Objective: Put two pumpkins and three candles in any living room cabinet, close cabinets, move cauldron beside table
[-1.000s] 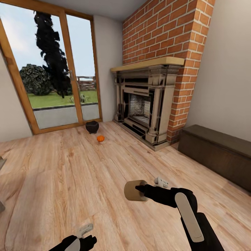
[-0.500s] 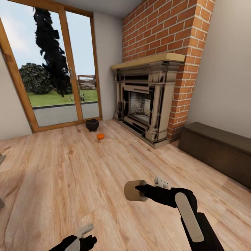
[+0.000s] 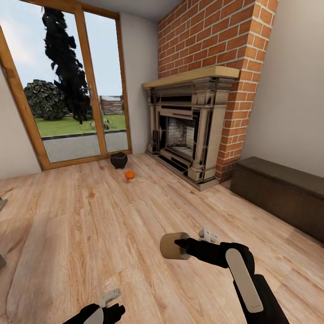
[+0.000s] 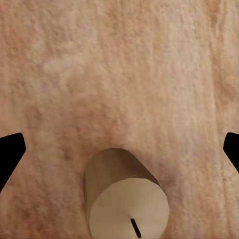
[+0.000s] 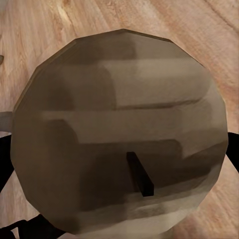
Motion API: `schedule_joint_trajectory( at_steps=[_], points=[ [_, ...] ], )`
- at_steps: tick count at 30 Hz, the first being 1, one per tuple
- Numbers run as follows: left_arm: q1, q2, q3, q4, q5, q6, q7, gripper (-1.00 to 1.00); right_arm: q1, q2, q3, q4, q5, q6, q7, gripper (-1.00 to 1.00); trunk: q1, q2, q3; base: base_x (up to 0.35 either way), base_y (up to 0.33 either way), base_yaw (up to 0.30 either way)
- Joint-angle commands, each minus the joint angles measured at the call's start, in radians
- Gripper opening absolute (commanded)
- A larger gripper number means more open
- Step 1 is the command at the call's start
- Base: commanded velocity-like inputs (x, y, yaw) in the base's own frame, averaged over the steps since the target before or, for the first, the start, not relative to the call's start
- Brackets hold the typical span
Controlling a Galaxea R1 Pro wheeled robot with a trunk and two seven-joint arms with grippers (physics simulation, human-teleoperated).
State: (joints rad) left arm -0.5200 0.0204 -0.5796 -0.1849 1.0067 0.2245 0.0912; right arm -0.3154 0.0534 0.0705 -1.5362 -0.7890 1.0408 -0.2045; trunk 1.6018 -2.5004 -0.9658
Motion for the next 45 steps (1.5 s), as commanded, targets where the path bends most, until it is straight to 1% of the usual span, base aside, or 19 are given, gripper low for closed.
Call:
schedule_joint_trajectory(
  at_steps=[1,20,27,36,45],
  points=[
    [0.000,0.001,-0.008,-0.004,0.010,0.004,0.007,1.00,-0.001,0.000,0.000,-0.001,-0.012,0.002,-0.012,-1.00,0.000,0.000,-0.001,0.000,0.000,0.000],
    [0.000,0.001,-0.008,-0.004,0.010,0.005,0.000,1.00,-0.001,0.000,-0.001,-0.001,-0.012,-0.001,-0.010,-1.00,0.000,0.000,-0.001,-0.061,0.000,0.000],
    [0.000,0.001,-0.008,-0.004,0.010,0.005,-0.001,1.00,-0.001,-0.001,-0.001,-0.001,-0.011,-0.001,0.042,-1.00,0.000,0.000,-0.001,-0.076,-0.050,-0.002],
    [0.000,0.001,-0.008,-0.004,0.010,0.005,-0.001,1.00,-0.001,0.000,-0.001,-0.003,-0.011,-0.001,0.049,-1.00,0.000,0.000,0.004,-0.011,-0.011,-0.176],
    [0.000,0.001,-0.008,-0.004,0.010,0.005,-0.001,1.00,-0.001,-0.001,-0.001,-0.002,-0.011,-0.001,0.050,-1.00,0.000,0.000,0.004,0.000,0.000,-0.019]
  ],
)
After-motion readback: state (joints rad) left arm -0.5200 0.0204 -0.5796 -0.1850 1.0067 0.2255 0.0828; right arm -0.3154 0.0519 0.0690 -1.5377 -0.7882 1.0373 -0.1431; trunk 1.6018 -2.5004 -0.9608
